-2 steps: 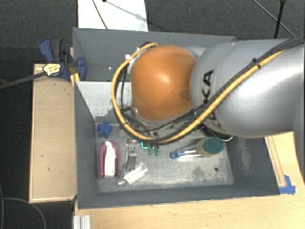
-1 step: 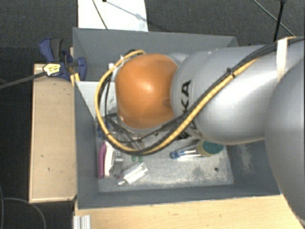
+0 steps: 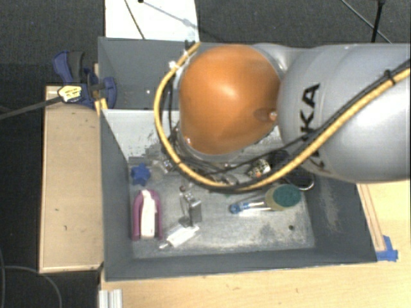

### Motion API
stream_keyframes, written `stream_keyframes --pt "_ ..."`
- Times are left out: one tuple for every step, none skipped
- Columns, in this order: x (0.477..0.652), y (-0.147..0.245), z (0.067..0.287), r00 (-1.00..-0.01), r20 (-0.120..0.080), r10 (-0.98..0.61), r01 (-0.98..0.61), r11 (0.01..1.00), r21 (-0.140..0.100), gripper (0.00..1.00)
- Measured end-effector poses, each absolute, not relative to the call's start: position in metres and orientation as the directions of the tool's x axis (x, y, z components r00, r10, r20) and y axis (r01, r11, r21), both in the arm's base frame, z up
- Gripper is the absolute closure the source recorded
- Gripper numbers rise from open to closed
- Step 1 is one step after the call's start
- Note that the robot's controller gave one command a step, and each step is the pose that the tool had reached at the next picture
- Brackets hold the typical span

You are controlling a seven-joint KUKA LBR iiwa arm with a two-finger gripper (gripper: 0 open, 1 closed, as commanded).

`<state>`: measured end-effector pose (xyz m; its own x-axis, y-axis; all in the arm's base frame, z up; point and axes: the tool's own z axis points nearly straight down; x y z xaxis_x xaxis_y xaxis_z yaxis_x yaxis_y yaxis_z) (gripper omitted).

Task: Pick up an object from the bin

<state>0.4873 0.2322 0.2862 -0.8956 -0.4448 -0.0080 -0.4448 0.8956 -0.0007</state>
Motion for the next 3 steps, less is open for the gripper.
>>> stream_keyframes --pt "0.491 0.256 0.253 -0.854 0.0 -0.52 -0.52 0.854 0.001 0.0" --pt "0.477 0.242 0.21 -0.841 0.003 -0.541 -0.541 0.841 0.001 0.0" --pt "0.518 0.198 0.07 -0.9 0.0 -0.436 -0.436 0.9 0.003 0.0"
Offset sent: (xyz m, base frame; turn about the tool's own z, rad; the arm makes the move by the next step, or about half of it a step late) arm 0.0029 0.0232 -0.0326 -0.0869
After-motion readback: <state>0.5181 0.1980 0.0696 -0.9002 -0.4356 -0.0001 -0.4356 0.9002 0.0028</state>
